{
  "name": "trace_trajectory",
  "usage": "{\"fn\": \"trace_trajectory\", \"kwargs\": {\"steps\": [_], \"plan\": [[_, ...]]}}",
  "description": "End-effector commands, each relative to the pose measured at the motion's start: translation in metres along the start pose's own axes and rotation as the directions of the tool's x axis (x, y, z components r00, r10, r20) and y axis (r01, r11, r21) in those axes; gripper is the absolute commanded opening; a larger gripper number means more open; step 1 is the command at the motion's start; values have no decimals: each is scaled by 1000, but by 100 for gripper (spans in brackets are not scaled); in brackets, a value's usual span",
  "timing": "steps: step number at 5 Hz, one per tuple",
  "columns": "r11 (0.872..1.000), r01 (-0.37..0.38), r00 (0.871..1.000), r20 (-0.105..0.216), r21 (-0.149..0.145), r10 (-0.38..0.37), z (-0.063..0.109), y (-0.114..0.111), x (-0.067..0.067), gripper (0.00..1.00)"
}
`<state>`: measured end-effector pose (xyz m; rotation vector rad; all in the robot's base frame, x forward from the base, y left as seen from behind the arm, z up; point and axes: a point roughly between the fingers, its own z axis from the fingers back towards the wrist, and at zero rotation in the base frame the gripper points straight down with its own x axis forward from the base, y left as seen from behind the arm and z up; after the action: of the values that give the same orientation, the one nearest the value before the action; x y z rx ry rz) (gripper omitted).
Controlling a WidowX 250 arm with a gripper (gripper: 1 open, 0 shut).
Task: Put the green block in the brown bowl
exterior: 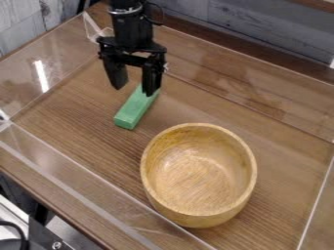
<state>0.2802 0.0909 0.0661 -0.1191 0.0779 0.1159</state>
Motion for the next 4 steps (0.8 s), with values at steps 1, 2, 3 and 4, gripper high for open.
{"fn": "trace_trajectory", "kwargs": {"steps": [1, 2, 3, 4], "plan": [[1000, 9, 999, 44, 6, -9, 3, -1, 4, 100], [1000, 16, 999, 43, 6, -16, -5, -2, 3, 100], [1000, 22, 999, 42, 4, -22, -12, -3, 4, 100], [1000, 28, 999, 41, 3, -28, -19, -4, 4, 100]]}}
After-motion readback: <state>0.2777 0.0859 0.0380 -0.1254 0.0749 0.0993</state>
